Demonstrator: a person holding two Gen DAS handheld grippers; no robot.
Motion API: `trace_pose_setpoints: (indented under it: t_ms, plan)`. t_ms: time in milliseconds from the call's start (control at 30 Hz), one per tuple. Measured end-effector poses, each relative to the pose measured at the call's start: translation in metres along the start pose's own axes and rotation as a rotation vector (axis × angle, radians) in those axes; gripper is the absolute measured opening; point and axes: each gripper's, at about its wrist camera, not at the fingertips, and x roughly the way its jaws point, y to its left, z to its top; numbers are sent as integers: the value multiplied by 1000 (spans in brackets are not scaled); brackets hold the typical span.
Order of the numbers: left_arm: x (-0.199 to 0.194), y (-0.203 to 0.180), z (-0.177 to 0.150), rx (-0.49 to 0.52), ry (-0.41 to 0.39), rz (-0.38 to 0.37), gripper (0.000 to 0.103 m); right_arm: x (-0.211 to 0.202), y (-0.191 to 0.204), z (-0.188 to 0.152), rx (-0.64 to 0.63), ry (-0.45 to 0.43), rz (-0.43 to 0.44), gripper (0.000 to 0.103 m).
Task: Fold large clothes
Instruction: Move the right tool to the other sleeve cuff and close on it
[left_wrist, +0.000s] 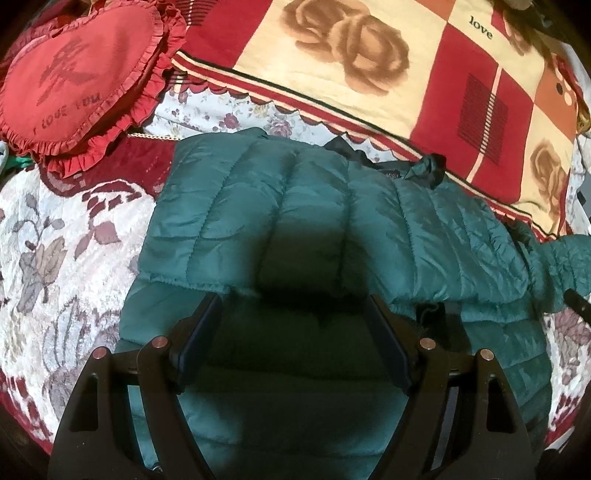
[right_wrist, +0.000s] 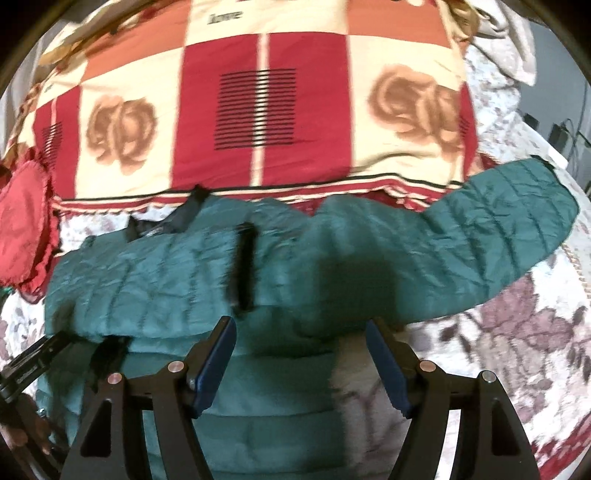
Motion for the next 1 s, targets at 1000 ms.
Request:
trace_pose_setpoints:
  t_ms: [1000]
  plan:
    - [11,9,1,-18,35,27,80,-10,-286,56,585,-153,-198,80]
